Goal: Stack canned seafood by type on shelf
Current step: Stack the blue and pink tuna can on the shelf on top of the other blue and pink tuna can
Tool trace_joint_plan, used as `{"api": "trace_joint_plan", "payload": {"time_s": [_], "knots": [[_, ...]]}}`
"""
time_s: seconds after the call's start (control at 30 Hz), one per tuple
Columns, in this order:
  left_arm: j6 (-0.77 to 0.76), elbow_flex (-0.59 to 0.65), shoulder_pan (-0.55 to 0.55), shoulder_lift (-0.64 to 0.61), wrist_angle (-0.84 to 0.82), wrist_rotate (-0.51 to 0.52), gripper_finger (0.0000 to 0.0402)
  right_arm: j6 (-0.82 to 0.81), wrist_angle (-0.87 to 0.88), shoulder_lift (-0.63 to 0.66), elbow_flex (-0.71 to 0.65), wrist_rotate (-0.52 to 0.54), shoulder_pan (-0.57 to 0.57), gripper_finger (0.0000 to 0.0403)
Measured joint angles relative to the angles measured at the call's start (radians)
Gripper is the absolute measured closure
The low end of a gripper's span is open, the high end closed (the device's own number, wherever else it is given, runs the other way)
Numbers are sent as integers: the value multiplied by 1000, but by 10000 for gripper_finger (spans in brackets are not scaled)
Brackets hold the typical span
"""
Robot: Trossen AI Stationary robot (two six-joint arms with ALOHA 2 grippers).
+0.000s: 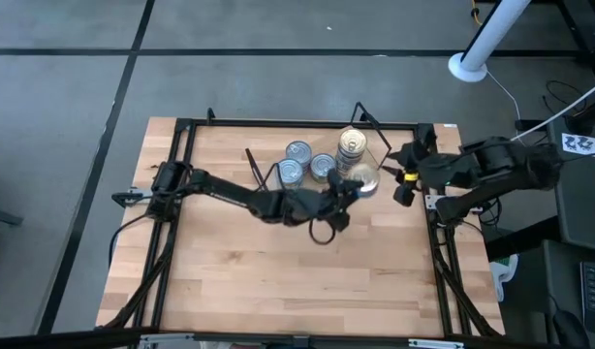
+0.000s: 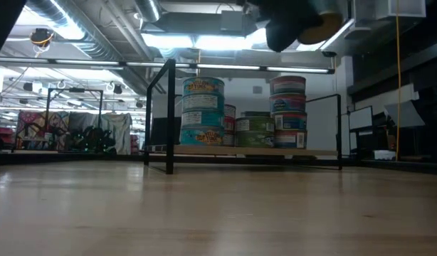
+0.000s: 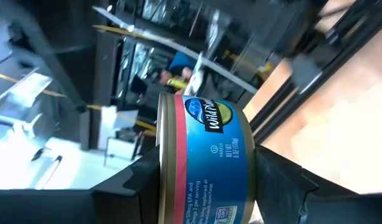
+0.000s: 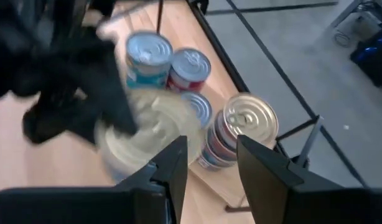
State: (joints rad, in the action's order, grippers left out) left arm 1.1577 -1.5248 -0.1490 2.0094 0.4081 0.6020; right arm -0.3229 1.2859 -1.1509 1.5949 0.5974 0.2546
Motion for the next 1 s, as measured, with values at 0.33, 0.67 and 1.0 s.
{"api": "trace_joint_plan", "payload": {"time_s": [0.33, 0.67, 1.0], "knots": [[76, -10, 152, 0, -35, 11, 207, 23, -61, 81, -300, 261, 0, 265], [-6, -10, 249, 0, -84, -112, 206, 242, -300, 100, -457, 249, -122, 265], [-51, -10, 284, 0, -121, -131, 206, 570, -640, 100, -467, -175, -331, 265]]}}
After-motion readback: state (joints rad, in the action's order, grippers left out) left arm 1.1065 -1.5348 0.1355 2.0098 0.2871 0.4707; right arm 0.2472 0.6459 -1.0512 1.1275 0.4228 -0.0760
